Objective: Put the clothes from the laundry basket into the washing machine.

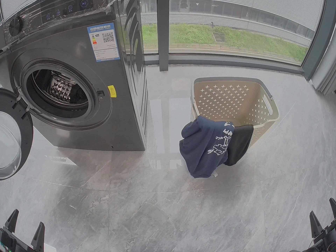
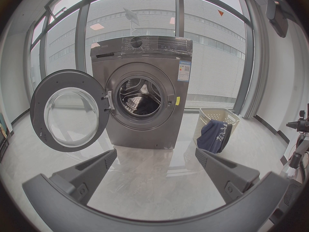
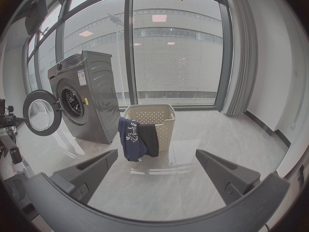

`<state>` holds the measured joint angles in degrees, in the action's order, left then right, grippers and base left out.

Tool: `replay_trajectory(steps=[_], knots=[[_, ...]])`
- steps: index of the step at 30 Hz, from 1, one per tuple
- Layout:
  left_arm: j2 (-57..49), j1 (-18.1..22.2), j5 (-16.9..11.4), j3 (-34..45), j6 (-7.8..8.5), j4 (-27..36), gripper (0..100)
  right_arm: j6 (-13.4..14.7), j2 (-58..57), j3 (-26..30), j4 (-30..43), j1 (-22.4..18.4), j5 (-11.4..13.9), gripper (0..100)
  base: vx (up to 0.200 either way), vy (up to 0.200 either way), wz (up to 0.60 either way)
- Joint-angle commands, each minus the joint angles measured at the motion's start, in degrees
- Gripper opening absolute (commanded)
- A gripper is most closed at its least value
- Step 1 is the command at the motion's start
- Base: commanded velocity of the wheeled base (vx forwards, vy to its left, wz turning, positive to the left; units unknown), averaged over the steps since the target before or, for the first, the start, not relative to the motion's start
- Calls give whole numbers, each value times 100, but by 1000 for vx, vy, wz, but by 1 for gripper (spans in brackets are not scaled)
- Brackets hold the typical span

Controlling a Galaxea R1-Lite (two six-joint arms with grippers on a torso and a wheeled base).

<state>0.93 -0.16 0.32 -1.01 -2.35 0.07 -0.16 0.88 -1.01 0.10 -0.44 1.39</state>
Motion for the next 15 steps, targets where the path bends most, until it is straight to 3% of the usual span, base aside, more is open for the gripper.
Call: replay_trajectory(steps=[1,14,15], knots=[[-31,-2,3,92,-2,1,100,-2,-88,101,-1,0,2,100,0,0,0],[-40,-2,3,92,-11,1,100,-2,-88,101,-1,0,2,100,0,0,0],[-31,-2,3,92,-11,1,100,-2,-88,101,-1,0,2,100,0,-200,0]])
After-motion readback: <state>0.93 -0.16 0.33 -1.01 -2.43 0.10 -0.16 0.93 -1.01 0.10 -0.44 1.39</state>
